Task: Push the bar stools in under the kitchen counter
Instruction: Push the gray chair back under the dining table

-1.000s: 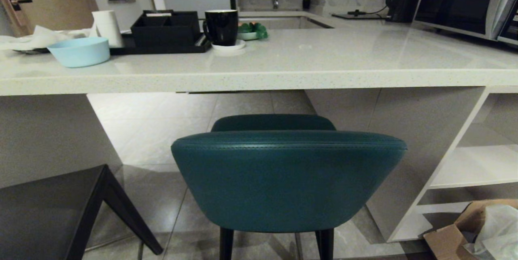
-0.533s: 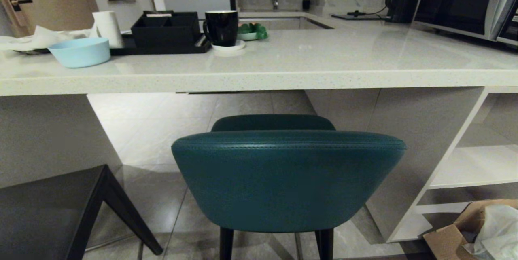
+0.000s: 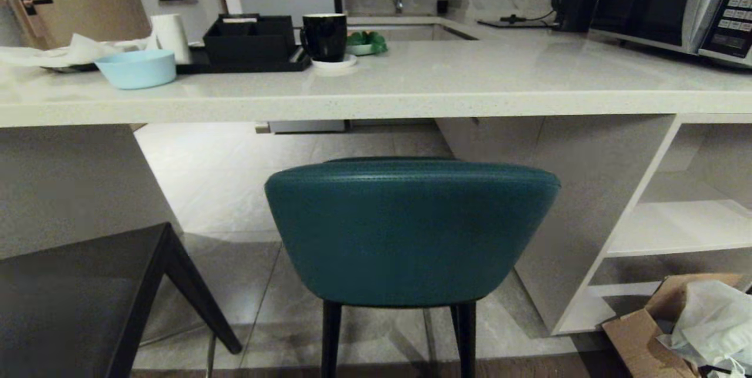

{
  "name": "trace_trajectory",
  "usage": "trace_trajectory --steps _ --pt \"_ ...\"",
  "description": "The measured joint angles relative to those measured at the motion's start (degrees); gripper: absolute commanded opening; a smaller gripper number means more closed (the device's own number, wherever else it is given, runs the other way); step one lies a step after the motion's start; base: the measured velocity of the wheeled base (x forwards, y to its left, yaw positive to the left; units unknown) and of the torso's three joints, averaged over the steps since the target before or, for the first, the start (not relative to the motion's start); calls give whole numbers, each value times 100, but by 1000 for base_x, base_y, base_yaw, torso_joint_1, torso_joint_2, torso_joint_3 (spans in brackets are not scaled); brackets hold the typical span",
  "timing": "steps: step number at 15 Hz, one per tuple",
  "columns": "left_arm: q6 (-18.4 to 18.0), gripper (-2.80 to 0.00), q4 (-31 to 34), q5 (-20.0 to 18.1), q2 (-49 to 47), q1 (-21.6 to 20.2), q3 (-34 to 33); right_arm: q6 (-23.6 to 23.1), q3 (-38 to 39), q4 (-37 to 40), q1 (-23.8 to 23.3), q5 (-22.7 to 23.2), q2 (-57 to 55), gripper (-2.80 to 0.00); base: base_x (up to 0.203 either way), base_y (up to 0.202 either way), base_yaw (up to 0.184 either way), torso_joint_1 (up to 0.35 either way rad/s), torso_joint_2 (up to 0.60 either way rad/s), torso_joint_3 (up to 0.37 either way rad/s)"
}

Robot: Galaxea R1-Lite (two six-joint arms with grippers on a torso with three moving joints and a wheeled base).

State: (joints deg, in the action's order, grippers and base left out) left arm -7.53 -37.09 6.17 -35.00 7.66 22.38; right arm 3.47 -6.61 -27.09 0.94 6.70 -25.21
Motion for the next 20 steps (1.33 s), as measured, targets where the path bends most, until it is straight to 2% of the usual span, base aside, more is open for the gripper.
trace_trajectory --steps 4,8,11,14,18,20 --pt "0 -280 5 -13 -7 -16 29 0 28 0 -4 -7 2 -280 -200 0 -1 1 -1 2" --pt "17 -280 86 -11 348 -34 -625 0 112 2 -25 -25 66 -280 -198 0 -2 2 1 5" --pt "185 -280 119 0 579 -366 -1005 55 117 135 -65 -27 155 -280 -198 1 -3 3 1 4" --pt "204 -280 163 -9 796 -458 -1273 71 85 163 -69 -27 195 -280 -138 47 -2 3 1 1" --pt "348 -280 936 -75 1248 -479 -1458 74 52 199 -69 -28 266 -280 0 0 0 0 0 0" --pt "454 -280 1502 -214 1585 -479 -1483 71 41 490 -69 -21 409 -280 0 0 0 0 0 0"
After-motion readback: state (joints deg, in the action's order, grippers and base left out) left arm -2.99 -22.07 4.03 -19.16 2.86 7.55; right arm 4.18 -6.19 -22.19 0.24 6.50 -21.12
